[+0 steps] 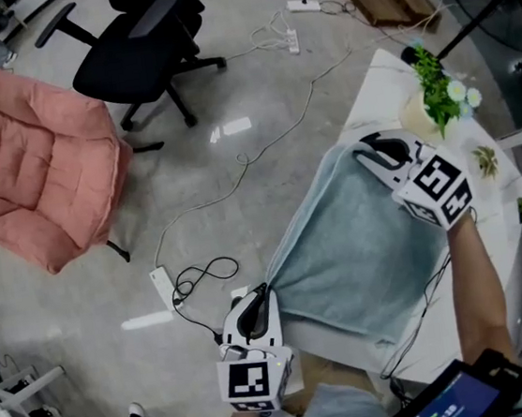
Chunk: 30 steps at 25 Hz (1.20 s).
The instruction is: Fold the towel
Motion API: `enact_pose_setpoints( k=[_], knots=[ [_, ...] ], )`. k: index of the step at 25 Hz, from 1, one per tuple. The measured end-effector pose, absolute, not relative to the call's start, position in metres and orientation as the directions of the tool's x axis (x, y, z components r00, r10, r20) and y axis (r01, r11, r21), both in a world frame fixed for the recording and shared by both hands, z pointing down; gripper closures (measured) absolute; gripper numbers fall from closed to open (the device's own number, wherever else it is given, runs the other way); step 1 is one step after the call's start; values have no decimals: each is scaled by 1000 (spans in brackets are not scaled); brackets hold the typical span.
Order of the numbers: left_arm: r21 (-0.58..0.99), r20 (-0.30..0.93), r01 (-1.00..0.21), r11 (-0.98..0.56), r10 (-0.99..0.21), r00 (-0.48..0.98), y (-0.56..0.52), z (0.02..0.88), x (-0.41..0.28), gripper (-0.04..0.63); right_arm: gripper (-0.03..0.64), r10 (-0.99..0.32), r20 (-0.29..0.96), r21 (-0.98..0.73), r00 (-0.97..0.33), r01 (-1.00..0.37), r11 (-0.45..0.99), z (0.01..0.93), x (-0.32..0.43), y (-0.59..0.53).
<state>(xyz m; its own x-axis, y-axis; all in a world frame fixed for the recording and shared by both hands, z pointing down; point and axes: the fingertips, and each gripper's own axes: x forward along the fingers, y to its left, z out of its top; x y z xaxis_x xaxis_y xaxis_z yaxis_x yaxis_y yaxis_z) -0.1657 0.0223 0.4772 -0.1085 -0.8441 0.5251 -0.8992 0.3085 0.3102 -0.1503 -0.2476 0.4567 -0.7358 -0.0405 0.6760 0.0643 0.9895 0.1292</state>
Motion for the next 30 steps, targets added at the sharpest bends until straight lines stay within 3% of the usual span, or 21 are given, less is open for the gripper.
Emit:
enact_pose_setpoints(
  k=[3, 11, 20, 26, 30],
  knots=[
    [306, 546, -898, 317, -831, -107, 20, 481, -169, 577, 526, -41, 692, 119, -721, 58, 991, 471, -155, -251],
    [253, 632, -906, 338, -768, -110, 19, 496, -172, 569, 411, -89, 735, 123, -673, 3, 992, 508, -156, -265],
    [279, 698, -901, 333, -715, -48, 19, 509, -173, 549, 327, -101, 672, 43, -733, -97, 994, 490, -159, -273],
    [279, 657, -913, 298, -753, -44, 26, 490, -190, 448, 321, -163, 556, 10, -815, -190, 982, 432, -144, -272],
    [280, 637, -925, 256, -770, -20, 21, 476, -183, 443, 322, -137, 625, 70, -768, -119, 990, 438, -148, -265]
  ],
)
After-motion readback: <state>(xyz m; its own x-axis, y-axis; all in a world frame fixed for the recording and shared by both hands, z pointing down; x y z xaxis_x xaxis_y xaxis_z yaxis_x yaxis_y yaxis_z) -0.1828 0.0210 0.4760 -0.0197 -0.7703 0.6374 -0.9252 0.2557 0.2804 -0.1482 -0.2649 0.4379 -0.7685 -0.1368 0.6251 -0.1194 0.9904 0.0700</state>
